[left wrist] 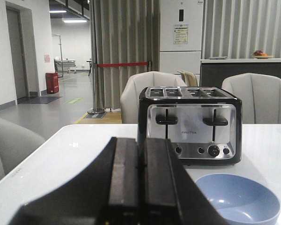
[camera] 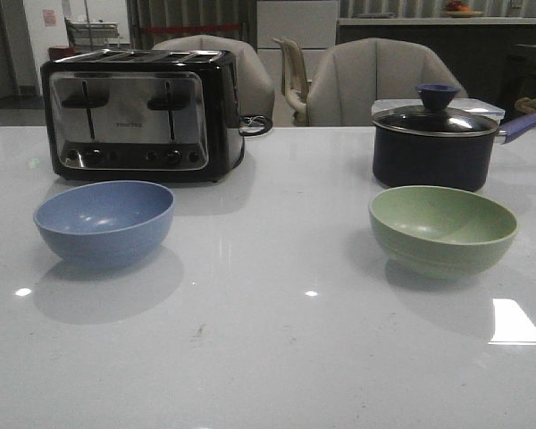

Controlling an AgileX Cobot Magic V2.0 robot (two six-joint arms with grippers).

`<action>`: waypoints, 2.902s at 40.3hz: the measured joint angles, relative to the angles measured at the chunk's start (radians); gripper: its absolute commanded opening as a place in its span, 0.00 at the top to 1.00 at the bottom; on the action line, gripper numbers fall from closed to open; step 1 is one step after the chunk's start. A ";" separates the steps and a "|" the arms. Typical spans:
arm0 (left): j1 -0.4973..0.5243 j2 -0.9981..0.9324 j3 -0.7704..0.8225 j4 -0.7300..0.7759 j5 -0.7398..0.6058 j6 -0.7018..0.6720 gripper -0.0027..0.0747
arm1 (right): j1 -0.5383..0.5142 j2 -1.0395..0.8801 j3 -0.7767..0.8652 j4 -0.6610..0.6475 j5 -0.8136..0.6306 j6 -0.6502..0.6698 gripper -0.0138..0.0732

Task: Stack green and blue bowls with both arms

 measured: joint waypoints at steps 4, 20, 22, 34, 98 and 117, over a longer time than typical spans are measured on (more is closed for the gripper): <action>0.000 0.000 0.000 0.000 0.000 0.000 0.84 | 0.000 0.000 0.000 0.000 0.000 0.000 0.80; 0.000 0.000 0.000 0.000 0.000 0.000 0.84 | 0.000 0.000 0.000 0.000 0.000 0.000 0.80; 0.000 0.000 0.000 0.000 0.000 0.000 0.84 | 0.000 0.000 0.000 0.000 0.000 0.000 0.80; 0.000 0.000 0.000 0.000 0.000 0.000 0.84 | 0.000 0.000 0.000 0.000 0.000 0.000 0.80; 0.000 0.000 -0.172 -0.026 0.233 0.000 0.84 | 0.000 0.000 -0.148 0.000 0.152 0.000 0.80; 0.000 0.207 -0.561 -0.026 0.513 0.000 0.84 | 0.000 0.151 -0.532 0.000 0.503 0.000 0.80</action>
